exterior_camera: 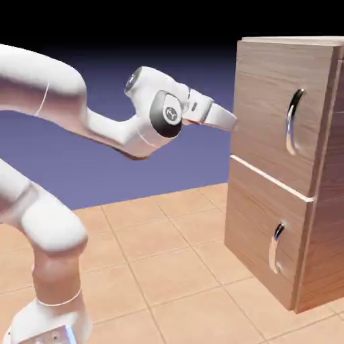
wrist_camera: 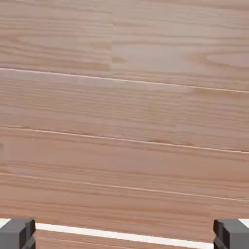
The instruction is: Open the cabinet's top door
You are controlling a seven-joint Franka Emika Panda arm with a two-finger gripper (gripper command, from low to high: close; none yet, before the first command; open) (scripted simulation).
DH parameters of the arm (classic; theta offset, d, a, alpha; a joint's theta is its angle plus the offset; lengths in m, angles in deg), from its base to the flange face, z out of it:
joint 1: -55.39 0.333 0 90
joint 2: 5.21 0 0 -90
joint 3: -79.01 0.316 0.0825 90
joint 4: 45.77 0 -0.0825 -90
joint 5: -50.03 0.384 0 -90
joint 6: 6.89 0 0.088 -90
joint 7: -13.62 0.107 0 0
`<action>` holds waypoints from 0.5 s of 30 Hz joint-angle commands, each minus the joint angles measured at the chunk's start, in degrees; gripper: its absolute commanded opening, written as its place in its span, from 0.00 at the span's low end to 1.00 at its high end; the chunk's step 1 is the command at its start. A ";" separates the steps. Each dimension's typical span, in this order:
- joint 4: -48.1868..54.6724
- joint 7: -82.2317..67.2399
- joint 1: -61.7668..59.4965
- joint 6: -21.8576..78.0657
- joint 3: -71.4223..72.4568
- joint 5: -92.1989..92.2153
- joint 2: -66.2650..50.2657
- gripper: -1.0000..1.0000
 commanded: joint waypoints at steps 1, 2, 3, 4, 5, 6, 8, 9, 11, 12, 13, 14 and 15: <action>0.49 1.87 0.80 0.03 -0.92 -2.50 0.31 0.50; 0.98 3.74 1.59 0.07 -1.83 -4.99 0.61 0.50; 1.47 5.61 2.39 0.10 -2.75 -7.48 0.91 0.50; 1.96 7.48 3.18 0.13 -3.67 -9.97 1.22 0.50; 2.45 9.34 3.98 0.16 -4.58 -12.46 1.52 0.50; 2.94 11.21 4.77 0.20 -5.50 -14.96 1.83 0.50; 3.92 14.95 6.36 0.26 -7.33 -19.94 2.44 0.50; 4.41 16.82 7.16 0.29 -8.25 -22.43 2.74 0.50; 5.39 20.56 8.75 0.36 -10.08 -27.42 3.35 0.50; 5.88 22.42 9.54 0.39 -10.99 -29.91 3.66 0.50; 6.37 24.29 10.34 0.42 -11.91 -32.40 3.96 0.50; 6.86 26.16 11.13 0.46 -12.83 -34.89 4.27 0.50; 7.35 28.03 11.93 0.49 -13.74 -37.39 4.57 0.50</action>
